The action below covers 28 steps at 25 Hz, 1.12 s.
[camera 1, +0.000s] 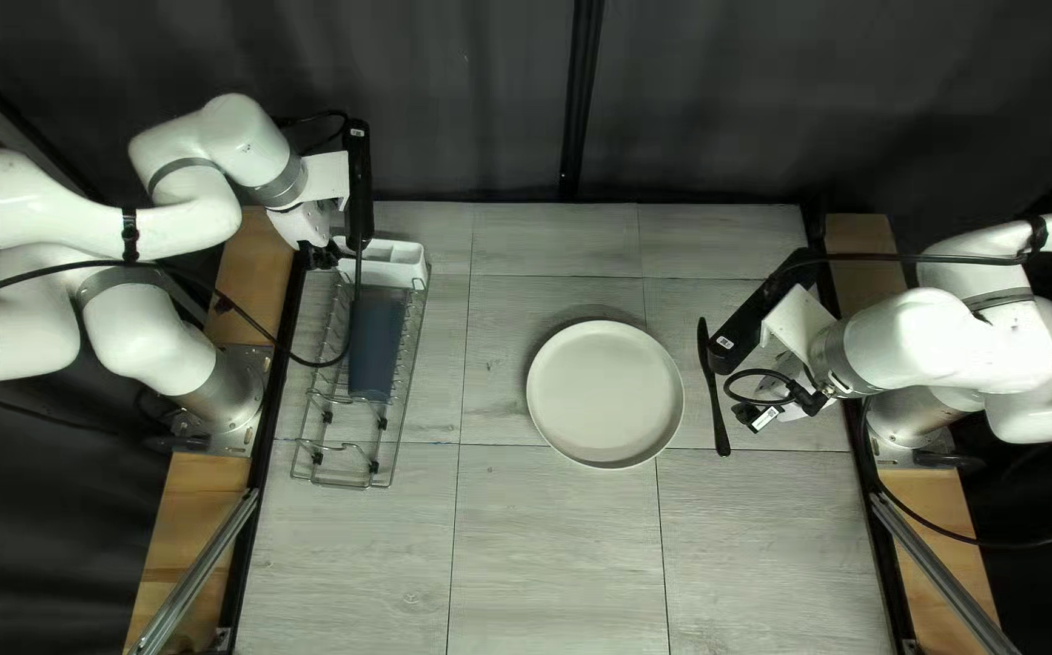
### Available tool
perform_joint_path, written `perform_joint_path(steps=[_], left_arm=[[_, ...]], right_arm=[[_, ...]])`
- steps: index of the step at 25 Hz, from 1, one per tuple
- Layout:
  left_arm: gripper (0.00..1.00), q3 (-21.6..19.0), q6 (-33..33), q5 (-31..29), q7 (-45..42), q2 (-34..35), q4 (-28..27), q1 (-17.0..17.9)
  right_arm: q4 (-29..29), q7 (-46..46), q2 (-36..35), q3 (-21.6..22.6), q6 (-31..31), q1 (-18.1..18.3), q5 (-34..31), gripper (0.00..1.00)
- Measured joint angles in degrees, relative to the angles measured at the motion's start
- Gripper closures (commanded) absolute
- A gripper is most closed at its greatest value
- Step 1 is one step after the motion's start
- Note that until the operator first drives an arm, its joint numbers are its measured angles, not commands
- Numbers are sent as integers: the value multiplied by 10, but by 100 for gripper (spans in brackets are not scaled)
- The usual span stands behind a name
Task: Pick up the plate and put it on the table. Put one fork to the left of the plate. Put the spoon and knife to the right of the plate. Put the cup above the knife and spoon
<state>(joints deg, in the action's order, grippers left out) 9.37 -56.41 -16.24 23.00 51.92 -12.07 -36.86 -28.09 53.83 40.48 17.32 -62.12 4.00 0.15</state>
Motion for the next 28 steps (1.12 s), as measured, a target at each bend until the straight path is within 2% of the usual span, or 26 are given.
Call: perform_joint_path(steps=[4, 5, 6, 7, 14, 19, 28], left_arm=[[0, -5, -3, -2, -8, -1, 2, -3], [30, -5, -3, -2, -9, -4, 2, -3], [93, -6, -2, -2, -10, -6, 1, -4], [100, -6, -2, -2, -11, -8, 0, -4], [100, -13, -17, 1, -16, -8, -5, -2], [100, -30, -72, 17, -20, 18, -39, 11], [100, -77, -202, 57, -23, 11, -201, 47]], right_arm=[[0, 0, 0, 0, 0, 0, 0, 0], [0, 0, 0, 0, 0, 0, 0, 0], [0, 0, 0, 0, 0, 0, 0, 0], [0, 0, 0, 0, 0, 0, 0, 0], [0, 0, 0, 0, 0, 0, 0, 0], [0, 0, 0, 0, 0, 0, 0, 0], [0, 0, 0, 0, 0, 0, 0, 0]])
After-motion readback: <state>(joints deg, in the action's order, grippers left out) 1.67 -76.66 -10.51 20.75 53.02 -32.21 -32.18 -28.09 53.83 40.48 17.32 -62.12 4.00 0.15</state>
